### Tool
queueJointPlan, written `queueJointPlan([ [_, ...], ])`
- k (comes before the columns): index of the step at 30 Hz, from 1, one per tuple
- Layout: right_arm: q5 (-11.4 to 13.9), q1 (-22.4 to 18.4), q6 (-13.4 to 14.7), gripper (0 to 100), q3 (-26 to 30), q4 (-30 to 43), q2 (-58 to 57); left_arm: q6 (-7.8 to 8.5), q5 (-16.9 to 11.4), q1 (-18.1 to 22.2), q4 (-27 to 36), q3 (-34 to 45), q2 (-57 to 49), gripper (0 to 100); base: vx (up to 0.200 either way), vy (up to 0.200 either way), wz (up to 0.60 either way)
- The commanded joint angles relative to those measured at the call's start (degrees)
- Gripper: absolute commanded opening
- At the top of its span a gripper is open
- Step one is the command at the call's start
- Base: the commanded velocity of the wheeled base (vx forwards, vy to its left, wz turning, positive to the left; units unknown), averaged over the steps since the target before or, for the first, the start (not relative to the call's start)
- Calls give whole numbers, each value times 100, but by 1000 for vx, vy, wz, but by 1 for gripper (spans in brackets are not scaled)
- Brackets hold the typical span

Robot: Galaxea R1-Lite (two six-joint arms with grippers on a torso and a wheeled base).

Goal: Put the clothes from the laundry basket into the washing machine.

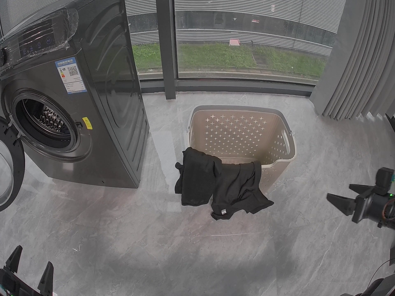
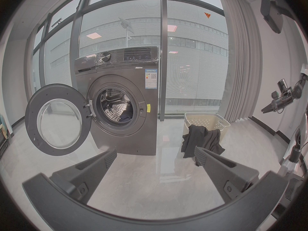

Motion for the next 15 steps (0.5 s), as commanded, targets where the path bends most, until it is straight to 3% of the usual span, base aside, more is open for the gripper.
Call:
queueJointPlan([
  [1, -218, 685, 193, 100, -57, -983, 2151, -1, -10, 8, 0, 92, -84, 100, 200, 0, 0],
  [8, -244, 676, 501, 100, -74, -1941, 3214, -10, -2, -1, 0, 92, -84, 100, 200, 0, 0],
  [15, -244, 738, 509, 100, -206, -2222, 3830, -19, -2, -1, 0, 92, -84, 100, 0, 0, 0],
])
